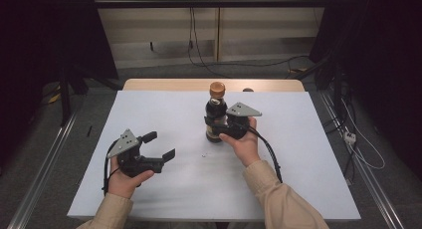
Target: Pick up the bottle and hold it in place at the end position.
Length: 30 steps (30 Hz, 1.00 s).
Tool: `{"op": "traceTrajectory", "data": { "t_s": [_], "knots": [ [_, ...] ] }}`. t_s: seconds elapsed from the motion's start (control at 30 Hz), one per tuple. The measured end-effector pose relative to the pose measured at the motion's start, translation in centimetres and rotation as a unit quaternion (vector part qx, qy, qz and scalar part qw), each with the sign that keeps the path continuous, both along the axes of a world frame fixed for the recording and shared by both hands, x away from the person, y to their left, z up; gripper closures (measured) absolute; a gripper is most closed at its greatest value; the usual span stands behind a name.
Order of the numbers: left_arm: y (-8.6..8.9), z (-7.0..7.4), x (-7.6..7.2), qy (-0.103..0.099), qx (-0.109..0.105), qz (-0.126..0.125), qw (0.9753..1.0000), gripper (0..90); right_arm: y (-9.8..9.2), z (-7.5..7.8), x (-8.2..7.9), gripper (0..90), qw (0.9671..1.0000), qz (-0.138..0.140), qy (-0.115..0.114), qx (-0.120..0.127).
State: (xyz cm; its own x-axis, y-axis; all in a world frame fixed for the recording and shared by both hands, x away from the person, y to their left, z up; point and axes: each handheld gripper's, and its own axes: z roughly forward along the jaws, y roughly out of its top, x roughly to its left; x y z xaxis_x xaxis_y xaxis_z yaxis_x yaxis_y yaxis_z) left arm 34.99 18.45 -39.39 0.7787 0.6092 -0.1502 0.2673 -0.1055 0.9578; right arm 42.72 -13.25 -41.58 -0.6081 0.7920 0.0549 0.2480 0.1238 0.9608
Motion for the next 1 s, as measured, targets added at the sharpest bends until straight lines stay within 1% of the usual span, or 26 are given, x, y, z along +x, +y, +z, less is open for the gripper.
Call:
{"op": "traceTrajectory", "data": {
  "t_s": [0.1, 0.13, 0.2, 0.27, 0.3, 0.4, 0.43, 0.5, 0.57, 0.63, 0.7, 0.8, 0.9, 1.0],
  "knots": [
    [-0.5, 0.2, 0.6, 0.006, -0.005, -0.007, 0.9999, 5.9, 0.0, 0.0, 0.0, 30.4, 1.0, 0.001, 0.001, 0.001],
    [-0.6, 0.2, 0.9, 0.006, -0.002, -0.007, 1.0, 6.2, 0.0, 0.0, 0.0, 30.4, 1.0, 0.001, 0.001, 0.002],
    [-0.8, 0.3, 1.4, 0.009, -0.004, -0.005, 0.9999, 6.2, 0.0, 0.0, 0.1, 30.3, 1.0, 0.003, 0.001, 0.002],
    [-1.1, 0.5, 1.8, 0.009, 0.001, -0.008, 0.9999, 6.3, -0.1, 0.0, 0.1, 30.3, 1.0, 0.004, 0.003, 0.003],
    [-1.2, 0.6, 2.0, 0.008, 0.002, -0.014, 0.9999, 6.7, -0.1, 0.0, 0.1, 30.3, 1.0, 0.004, 0.002, 0.003],
    [-1.7, 1.0, 2.5, 0.003, -0.003, -0.023, 0.9997, 13.7, -0.1, 0.0, 0.1, 30.2, 1.0, 0.004, 0.003, 0.004],
    [-2.0, 1.2, 2.7, 0.003, -0.003, -0.023, 0.9997, 13.9, -0.1, -0.1, 0.1, 30.2, 1.0, 0.004, 0.004, 0.004],
    [-2.3, 1.6, 3.0, 0.0, 0.006, -0.024, 0.9997, 14.0, -0.1, -0.1, 0.1, 30.2, 1.0, 0.004, 0.004, 0.004],
    [-2.7, 2.0, 3.4, -0.007, 0.009, -0.029, 0.9995, 15.9, -0.1, -0.1, 0.1, 30.2, 1.0, 0.004, 0.004, 0.004],
    [-3.0, 2.3, 3.8, -0.003, 0.01, -0.029, 0.9995, 17.0, -0.1, -0.1, 0.1, 30.1, 1.0, 0.004, 0.003, 0.006],
    [-3.2, 2.5, 4.2, 0.006, 0.004, -0.032, 0.9995, 18.2, -0.1, -0.1, 0.1, 30.1, 1.0, 0.003, 0.004, 0.007],
    [-3.4, 2.6, 4.8, 0.008, 0.0, -0.031, 0.9995, 21.4, -0.1, -0.1, 0.1, 30.0, 0.9999, 0.004, 0.005, 0.008],
    [-3.6, 2.8, 5.3, 0.009, 0.006, -0.03, 0.9995, 23.8, -0.1, -0.1, 0.1, 30.0, 0.9999, 0.004, 0.006, 0.009],
    [-3.9, 3.0, 5.7, 0.004, 0.018, -0.032, 0.9993, 29.6, -0.1, -0.1, 0.1, 30.0, 0.9999, 0.004, 0.006, 0.01]
  ]
}}
